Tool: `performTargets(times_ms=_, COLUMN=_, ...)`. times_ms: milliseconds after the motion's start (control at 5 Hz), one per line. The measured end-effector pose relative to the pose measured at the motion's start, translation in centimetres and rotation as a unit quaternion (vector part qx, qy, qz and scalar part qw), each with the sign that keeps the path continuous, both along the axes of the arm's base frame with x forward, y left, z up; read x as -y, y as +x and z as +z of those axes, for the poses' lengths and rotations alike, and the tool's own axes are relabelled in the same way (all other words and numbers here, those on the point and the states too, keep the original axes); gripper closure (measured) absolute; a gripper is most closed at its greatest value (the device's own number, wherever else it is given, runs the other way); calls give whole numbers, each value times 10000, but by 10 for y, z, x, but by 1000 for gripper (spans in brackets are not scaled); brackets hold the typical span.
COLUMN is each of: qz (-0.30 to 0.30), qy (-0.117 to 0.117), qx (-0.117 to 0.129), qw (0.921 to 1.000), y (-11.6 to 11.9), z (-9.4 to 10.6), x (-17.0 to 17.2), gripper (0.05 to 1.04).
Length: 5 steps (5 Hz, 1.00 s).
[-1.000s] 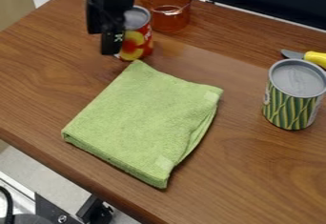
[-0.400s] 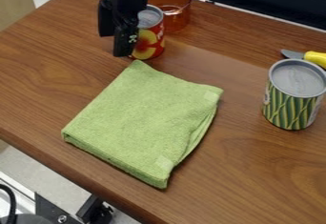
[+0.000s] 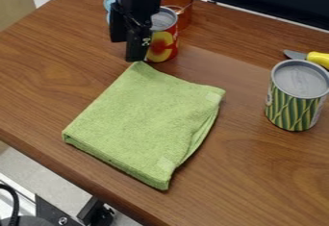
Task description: Moved a tin can to the upper mid of the
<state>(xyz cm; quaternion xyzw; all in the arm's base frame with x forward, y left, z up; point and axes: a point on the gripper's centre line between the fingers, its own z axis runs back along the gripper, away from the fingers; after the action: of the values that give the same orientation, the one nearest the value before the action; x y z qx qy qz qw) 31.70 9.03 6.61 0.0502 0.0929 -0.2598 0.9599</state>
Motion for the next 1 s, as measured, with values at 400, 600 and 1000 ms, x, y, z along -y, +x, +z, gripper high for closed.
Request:
performTargets(times_ms=400, qz=-112, qy=-159, qx=115, qw=9997, y=-4, z=11, x=25, gripper=88)
performTargets(times_ms=600, qz=-110, qy=-190, qx=28, qw=9998, y=-8, z=8, x=31, gripper=88)
performTargets(times_ms=1000, qz=863, qy=-668, qx=580, qw=9923, y=-7, z=34, x=34, gripper=88)
